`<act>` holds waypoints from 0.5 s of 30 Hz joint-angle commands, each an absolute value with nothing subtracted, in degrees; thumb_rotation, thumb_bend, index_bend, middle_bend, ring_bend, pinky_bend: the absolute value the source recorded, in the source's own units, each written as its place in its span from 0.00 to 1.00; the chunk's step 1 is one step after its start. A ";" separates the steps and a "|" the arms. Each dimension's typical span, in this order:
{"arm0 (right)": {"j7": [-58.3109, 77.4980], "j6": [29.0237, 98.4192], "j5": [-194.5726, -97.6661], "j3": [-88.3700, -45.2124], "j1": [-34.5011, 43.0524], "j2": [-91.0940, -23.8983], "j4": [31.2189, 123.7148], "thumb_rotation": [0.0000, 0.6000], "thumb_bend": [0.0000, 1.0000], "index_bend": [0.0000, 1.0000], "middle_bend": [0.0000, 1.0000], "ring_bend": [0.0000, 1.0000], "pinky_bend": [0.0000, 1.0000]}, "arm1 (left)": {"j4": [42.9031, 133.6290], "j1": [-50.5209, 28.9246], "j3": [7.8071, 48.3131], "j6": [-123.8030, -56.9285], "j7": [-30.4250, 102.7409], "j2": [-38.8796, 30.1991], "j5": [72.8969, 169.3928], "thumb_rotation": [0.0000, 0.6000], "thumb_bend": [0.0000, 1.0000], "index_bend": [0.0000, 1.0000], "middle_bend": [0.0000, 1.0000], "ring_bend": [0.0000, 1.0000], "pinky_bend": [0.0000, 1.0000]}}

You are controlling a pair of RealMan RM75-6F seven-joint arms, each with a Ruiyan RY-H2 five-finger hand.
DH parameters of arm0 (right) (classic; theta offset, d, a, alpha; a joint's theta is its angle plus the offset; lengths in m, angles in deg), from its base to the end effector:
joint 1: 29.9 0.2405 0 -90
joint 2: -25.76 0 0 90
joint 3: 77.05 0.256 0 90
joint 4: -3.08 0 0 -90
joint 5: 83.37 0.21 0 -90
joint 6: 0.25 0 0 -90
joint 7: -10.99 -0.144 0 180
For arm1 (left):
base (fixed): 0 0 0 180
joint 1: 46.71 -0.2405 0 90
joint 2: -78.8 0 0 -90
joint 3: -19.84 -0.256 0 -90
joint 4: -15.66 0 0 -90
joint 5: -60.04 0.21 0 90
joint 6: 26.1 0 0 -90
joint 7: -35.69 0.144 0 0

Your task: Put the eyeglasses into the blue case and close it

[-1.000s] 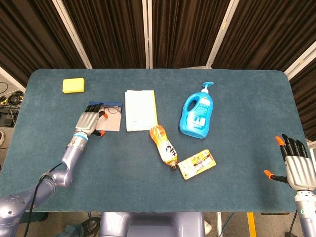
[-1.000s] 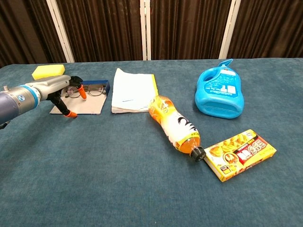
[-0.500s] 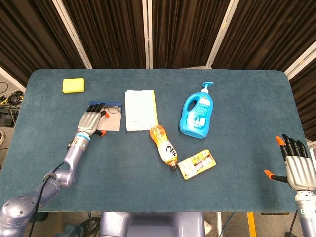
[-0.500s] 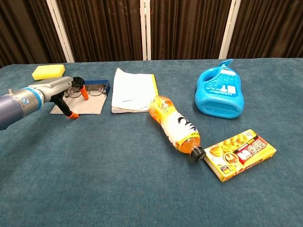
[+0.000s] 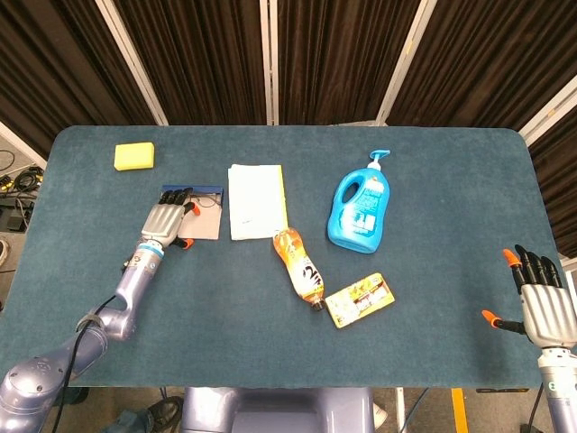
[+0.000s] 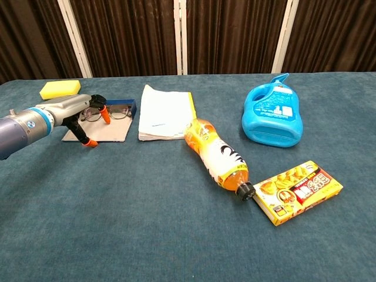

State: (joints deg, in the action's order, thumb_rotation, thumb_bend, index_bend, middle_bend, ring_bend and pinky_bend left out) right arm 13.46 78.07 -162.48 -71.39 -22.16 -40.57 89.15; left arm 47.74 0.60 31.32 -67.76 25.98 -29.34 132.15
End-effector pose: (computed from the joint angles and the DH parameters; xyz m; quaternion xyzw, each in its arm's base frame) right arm -0.3379 -0.2086 0.1572 0.5931 -0.3889 0.3345 0.6206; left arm -0.2358 0.4295 -0.0445 -0.6909 -0.4272 -0.3225 0.4860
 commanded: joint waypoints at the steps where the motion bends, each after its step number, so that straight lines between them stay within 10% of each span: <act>1: 13.48 78.05 -162.48 -71.38 -22.14 -40.56 89.16 1.00 0.00 0.00 0.00 0.00 0.00 | 47.82 0.60 31.31 -67.58 25.99 -29.22 132.19 1.00 0.59 0.33 0.00 0.00 0.00; 15: 13.48 78.01 -162.49 -71.42 -22.14 -40.54 89.24 1.00 0.00 0.00 0.00 0.00 0.00 | 48.53 0.60 31.60 -67.39 26.10 -28.40 132.28 1.00 0.65 0.33 0.00 0.00 0.00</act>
